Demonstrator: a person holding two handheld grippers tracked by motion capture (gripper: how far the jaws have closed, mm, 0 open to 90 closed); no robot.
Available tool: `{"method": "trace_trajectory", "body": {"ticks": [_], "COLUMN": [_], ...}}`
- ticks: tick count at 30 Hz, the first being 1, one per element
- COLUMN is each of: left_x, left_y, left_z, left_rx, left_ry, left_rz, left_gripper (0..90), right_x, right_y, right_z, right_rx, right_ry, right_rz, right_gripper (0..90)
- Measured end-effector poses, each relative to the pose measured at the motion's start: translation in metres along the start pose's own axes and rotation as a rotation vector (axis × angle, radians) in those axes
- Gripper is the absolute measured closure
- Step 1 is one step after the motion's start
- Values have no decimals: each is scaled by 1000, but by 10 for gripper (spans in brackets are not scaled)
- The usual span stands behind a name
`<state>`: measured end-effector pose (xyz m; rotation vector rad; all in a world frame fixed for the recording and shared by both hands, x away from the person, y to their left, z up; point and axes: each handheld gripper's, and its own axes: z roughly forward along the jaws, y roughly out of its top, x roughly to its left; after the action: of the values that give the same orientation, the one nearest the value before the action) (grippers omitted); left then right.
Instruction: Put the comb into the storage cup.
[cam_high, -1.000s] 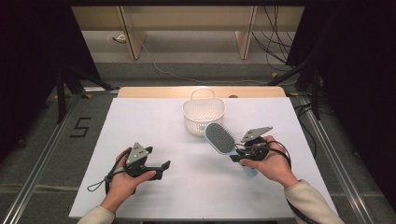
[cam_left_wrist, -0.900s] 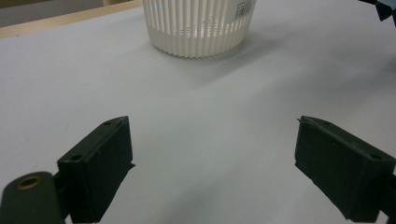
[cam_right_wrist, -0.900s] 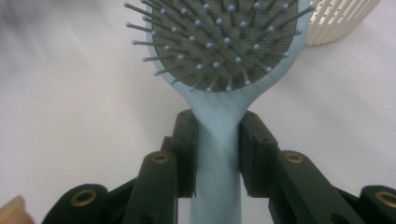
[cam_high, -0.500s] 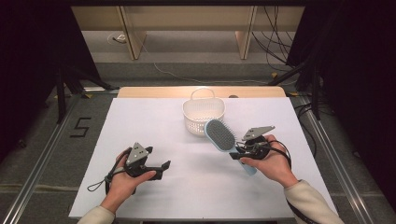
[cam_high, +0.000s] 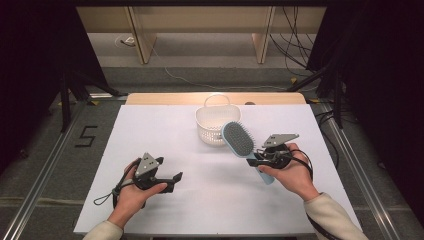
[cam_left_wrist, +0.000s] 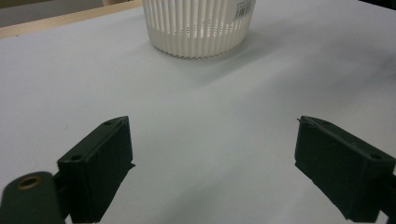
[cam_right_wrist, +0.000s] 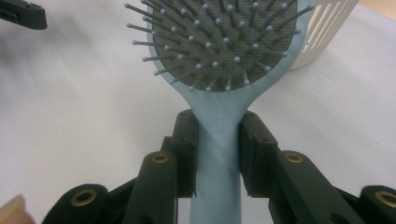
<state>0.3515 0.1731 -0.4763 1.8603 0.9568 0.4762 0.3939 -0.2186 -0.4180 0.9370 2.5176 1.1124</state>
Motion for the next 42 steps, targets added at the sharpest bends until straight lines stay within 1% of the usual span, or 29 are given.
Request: {"method": "trace_trajectory", "body": {"ticks": [3, 5, 12, 19, 21, 26, 42], "left_x": [0, 0, 0, 0, 0, 0, 0], "left_y": [0, 0, 0, 0, 0, 0, 0], "left_z": [0, 0, 0, 0, 0, 0, 0], "left_rx": [0, 0, 0, 0, 0, 1, 2], "left_ry": [0, 0, 0, 0, 0, -1, 0], "left_rz": [0, 0, -1, -1, -1, -2, -1], "left_gripper": [107, 107, 107, 107, 107, 108, 108], "right_x": [0, -1, -2, -3, -3, -4, -7], "right_y": [0, 1, 1, 1, 1, 1, 4], "right_z": [-1, -2, -4, -4, -4, -4, -7], "right_rx": [-10, -27, -47, -63, -75, -83, -142], "right_ry": [-5, -12, -23, -28, -33, -30, -48], "right_rz": [5, 12, 27, 38, 42, 51, 73], "right_gripper": [709, 709, 710, 710, 709, 709, 710]}}
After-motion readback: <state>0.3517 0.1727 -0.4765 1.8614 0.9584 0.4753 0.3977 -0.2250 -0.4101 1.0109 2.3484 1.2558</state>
